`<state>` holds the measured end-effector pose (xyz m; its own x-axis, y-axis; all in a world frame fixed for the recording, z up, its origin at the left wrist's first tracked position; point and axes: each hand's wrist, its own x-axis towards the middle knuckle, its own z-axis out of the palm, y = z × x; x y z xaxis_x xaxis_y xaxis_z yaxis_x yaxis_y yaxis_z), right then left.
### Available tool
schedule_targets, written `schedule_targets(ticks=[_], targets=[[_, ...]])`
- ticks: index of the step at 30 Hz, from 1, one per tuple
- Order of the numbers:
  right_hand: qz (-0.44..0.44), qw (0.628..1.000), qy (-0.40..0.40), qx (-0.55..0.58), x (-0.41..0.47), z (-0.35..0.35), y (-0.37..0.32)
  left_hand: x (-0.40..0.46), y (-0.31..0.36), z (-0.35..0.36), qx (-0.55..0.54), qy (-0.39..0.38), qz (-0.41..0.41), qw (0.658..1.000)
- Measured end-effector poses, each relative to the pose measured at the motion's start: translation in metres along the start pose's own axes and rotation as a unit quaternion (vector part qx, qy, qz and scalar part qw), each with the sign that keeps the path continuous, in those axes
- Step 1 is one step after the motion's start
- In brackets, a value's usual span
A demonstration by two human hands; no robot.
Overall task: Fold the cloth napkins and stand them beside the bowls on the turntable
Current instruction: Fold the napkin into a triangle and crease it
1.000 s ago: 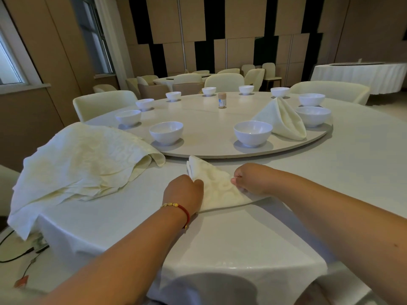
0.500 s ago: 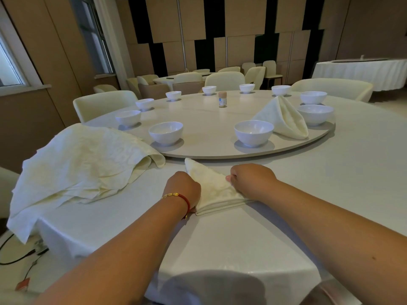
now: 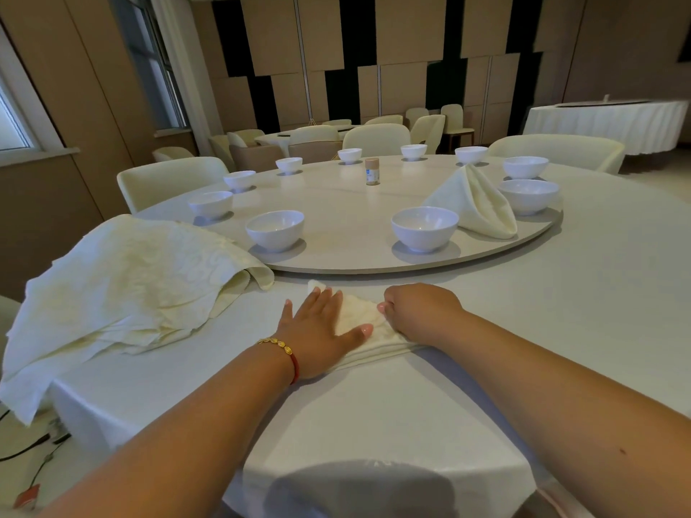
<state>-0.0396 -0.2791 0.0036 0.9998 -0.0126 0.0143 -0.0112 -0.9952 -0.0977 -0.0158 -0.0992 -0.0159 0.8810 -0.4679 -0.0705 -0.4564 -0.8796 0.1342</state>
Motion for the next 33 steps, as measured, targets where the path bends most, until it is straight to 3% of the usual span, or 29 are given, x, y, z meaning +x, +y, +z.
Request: schedule_targets(ticks=[10,14,16,18,20,22,24,27,33], targets=[[0.038,0.999,0.009,0.022,-0.003,-0.003,0.001,0.000,-0.001,0.001,0.037,-0.033,0.005,0.999],[-0.009,0.965,0.259,0.046,-0.018,-0.011,-0.003,0.001,0.000,0.002,0.044,-0.027,0.002,0.999],[-0.084,0.940,0.305,0.127,-0.026,-0.013,-0.010,0.001,-0.001,0.003,0.046,-0.024,0.000,0.999],[-0.161,0.929,0.263,0.206,-0.030,-0.010,-0.016,0.002,-0.001,0.004,0.037,-0.019,0.005,0.999],[-0.193,0.932,0.136,0.274,-0.034,-0.004,-0.019,0.004,-0.003,0.006,0.025,-0.009,0.017,1.000],[-0.171,0.923,-0.001,0.344,-0.040,0.000,-0.017,0.003,-0.004,0.005,0.026,-0.012,0.022,0.999],[-0.143,0.929,-0.078,0.332,-0.042,0.002,-0.013,0.000,-0.003,0.002,0.034,-0.019,0.024,0.999],[-0.151,0.958,-0.112,0.216,-0.039,0.002,-0.011,-0.001,-0.006,-0.002,0.041,-0.027,0.026,0.998],[-0.193,0.972,-0.117,0.067,-0.039,0.006,-0.012,0.017,-0.020,-0.004,0.033,-0.026,0.010,0.999]])
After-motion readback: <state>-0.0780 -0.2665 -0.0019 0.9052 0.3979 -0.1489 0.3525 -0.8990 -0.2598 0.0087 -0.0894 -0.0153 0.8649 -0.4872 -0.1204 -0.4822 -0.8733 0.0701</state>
